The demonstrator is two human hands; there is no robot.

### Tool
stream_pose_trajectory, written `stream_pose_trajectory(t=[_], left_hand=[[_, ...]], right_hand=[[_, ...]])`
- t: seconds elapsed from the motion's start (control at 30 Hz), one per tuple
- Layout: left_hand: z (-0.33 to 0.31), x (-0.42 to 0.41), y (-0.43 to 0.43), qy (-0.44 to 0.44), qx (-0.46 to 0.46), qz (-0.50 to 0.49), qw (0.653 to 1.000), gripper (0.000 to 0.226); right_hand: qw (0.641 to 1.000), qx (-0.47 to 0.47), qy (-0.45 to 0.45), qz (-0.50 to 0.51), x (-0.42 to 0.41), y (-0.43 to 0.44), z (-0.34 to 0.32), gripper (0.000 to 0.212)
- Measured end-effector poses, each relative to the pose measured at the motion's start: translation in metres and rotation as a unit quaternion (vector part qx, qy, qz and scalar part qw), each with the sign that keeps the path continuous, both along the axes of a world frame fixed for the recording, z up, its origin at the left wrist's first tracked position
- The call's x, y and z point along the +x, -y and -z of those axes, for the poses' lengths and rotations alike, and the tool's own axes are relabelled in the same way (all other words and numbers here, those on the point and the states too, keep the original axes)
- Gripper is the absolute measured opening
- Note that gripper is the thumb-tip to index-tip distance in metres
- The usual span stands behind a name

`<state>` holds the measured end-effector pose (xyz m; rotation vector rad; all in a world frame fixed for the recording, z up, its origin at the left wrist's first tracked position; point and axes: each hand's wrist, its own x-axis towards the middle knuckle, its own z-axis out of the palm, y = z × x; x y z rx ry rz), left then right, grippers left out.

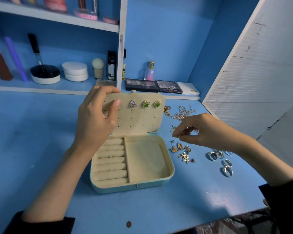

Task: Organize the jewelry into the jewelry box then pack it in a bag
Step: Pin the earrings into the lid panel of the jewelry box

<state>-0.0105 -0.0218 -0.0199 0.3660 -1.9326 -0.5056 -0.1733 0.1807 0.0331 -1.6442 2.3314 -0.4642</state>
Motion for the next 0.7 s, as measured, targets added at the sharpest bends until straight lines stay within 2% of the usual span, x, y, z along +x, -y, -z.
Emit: stream_pose_trajectory(t=[0.23, 0.43, 0.57, 0.7], left_hand=[[0.000, 0.001, 0.002, -0.019, 0.013, 0.014, 1.000, 0.021], [-0.001, 0.002, 0.003, -0.013, 0.012, 0.017, 1.000, 0.023], [0.000, 0.002, 0.005, -0.010, 0.010, 0.023, 1.000, 0.023], [0.002, 0.002, 0.005, -0.010, 0.010, 0.024, 1.000, 0.022]], right_hand=[[0.993, -0.112, 0.018, -0.032, 0.046, 0.032, 0.002, 0.005], [0.985, -0.165, -0.045, -0.023, 0.067, 0.072, 0.006, 0.012], [0.975, -0.208, -0.075, 0.016, 0.072, 0.090, 0.006, 0.014], [0.969, -0.234, -0.049, 0.067, 0.073, 0.100, 0.006, 0.014]])
